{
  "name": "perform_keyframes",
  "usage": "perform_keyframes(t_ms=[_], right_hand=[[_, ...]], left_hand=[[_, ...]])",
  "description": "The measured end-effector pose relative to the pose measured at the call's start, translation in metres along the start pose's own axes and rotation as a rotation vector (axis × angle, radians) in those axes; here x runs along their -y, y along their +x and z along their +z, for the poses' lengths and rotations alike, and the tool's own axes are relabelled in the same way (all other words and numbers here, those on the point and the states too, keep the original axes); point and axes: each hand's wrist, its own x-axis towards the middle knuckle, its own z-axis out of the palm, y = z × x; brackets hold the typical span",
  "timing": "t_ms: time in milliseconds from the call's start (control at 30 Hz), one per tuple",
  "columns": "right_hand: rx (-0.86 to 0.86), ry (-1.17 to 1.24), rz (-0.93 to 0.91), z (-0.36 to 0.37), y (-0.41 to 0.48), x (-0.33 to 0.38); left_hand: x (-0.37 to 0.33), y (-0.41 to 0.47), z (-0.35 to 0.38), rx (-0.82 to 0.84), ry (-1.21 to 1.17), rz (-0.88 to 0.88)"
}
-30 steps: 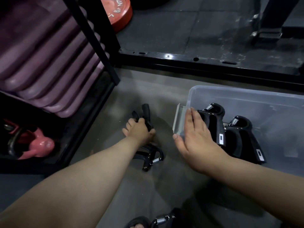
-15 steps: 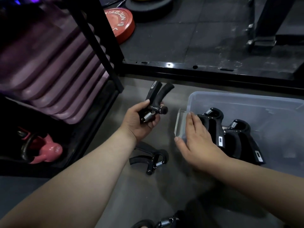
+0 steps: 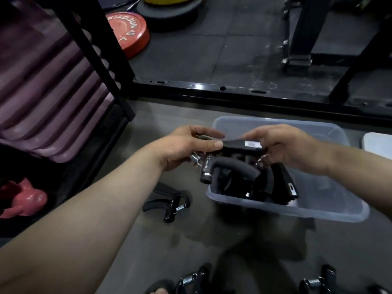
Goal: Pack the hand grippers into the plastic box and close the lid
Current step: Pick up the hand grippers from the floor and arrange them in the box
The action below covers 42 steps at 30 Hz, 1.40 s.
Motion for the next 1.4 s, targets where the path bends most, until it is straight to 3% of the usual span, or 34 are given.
perform_keyframes(t_ms=[67,133,233,300,400,633,700,800,867,1067,1400], right_hand=[[0.073,-0.295,0.044,-0.01,-0.011,0.008],[0.076,-0.591,0.044,-0.012,-0.02,0.008],[-0.063,-0.532,0.05,-0.02,-0.023,-0.008],[-0.203,-0.392,0.11,-0.032,-0.025,-0.024],[-0.392,-0.07,0.235,-0.046,-0.028,-0.049],[-0.445,0.141,0.385,-0.048,-0.023,-0.082],[-0.451,0.015,0.405,-0.047,-0.023,-0.084],[-0.442,-0.732,0.447,-0.048,-0.023,-0.087],[-0.423,-1.031,0.445,-0.046,-0.022,-0.087],[-0.339,-1.054,0.468,-0.042,-0.014,-0.096],[-0.493,-0.899,0.427,-0.027,-0.017,-0.104]], left_hand=[[-0.006,0.004,0.014,-0.043,0.122,0.014],[-0.009,0.013,0.035,-0.221,0.099,0.055],[-0.007,0.031,0.06,-0.552,-0.097,0.105],[0.005,0.041,0.061,-0.676,0.163,0.164],[0.027,0.043,0.058,-0.626,0.74,0.277],[0.059,0.041,0.06,-0.51,0.945,0.299],[0.058,0.04,0.061,-0.517,0.921,0.297],[0.057,0.038,0.062,-0.525,0.91,0.297],[0.057,0.037,0.063,-0.528,0.9,0.299],[0.058,0.037,0.063,-0.55,0.872,0.318],[0.058,0.043,0.061,-0.537,0.823,0.313]])
